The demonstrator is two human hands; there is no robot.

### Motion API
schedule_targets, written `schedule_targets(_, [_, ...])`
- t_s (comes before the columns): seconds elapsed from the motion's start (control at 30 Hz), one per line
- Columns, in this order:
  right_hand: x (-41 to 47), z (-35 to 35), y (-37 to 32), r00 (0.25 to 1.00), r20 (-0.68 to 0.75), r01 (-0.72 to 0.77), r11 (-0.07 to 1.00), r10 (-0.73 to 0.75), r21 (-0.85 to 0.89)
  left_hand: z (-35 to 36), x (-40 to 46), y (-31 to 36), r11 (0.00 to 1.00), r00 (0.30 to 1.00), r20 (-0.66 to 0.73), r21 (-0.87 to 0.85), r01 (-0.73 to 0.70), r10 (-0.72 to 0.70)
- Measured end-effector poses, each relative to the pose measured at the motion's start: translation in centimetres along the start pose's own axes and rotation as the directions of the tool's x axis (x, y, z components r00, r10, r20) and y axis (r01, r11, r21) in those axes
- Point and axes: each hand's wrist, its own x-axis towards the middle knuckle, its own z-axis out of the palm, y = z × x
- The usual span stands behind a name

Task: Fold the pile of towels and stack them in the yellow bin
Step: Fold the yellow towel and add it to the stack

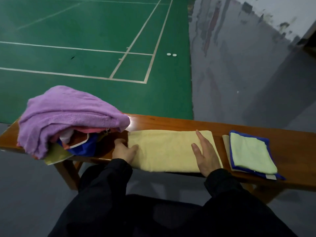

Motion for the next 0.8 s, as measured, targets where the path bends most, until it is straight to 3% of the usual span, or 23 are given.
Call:
schedule_targets(0.2, [-1.0,-1.2,2.4,0.996,-0.065,-0.058,0.993,0.065,0.098,0.0,-0.7,0.0,0.975,0.985,-0.137,-0.178,-0.129,0.106])
schedule_targets(0.37, [-1.2,-1.3,2.1,0.978,-0.188,-0.054,0.982,0.089,0.181,1.0,-3.5,5.0,0.919,0.924,-0.189,-0.156,-0.362,0.332])
schedule_targets(0.57, [-2.4,-3.4,1.5,0.936,-0.331,-0.011,0.951,0.119,0.311,6.6,-7.1,11.2,0.812,0.813,0.003,-0.066,-0.581,0.582])
schedule_targets(0.7, [-3.6,-5.0,1.3,0.917,-0.374,0.004,0.935,0.138,0.355,11.7,-9.3,12.3,0.781,0.772,0.171,0.025,-0.624,0.612])
schedule_targets(0.8, [-4.7,-5.9,1.2,0.905,-0.404,0.022,0.933,0.135,0.359,15.3,-11.0,11.1,0.746,0.687,0.422,0.036,-0.665,0.592])
